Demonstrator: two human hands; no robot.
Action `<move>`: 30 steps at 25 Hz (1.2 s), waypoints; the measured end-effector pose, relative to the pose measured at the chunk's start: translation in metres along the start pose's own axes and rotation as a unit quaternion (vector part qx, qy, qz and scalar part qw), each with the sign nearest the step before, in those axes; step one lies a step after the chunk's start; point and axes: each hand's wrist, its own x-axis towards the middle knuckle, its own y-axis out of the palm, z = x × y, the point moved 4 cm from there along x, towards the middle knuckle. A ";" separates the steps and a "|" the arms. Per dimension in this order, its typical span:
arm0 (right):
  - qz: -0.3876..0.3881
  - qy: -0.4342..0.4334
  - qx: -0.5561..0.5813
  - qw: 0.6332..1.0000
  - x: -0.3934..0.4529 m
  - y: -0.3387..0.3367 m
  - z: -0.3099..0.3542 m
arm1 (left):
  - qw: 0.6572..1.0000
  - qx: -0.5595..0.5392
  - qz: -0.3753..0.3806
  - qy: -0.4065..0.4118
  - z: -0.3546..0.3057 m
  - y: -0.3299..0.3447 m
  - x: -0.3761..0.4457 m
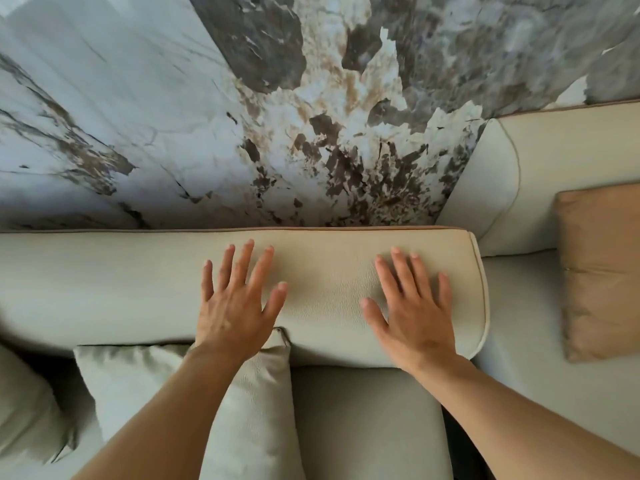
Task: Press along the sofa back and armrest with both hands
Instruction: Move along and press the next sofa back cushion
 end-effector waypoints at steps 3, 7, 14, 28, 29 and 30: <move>-0.071 -0.004 -0.002 0.997 0.001 0.016 -0.001 | 0.998 -0.039 -0.051 -0.005 -0.001 0.024 0.012; -0.163 -0.005 -0.032 0.986 0.005 0.036 -0.005 | 0.983 -0.008 -0.182 -0.006 -0.005 0.047 0.012; -0.220 -0.018 -0.056 0.974 0.015 0.049 -0.008 | 0.966 0.029 -0.258 -0.004 -0.003 0.060 0.024; -0.242 -0.041 -0.051 0.968 0.076 0.052 -0.017 | 0.959 0.036 -0.279 -0.031 -0.004 0.061 0.072; -0.243 -0.041 -0.052 0.968 0.082 0.053 -0.017 | 0.959 0.035 -0.279 -0.033 -0.004 0.061 0.077; -0.244 -0.043 -0.050 0.968 0.088 0.053 -0.017 | 0.958 0.035 -0.281 -0.035 -0.003 0.061 0.081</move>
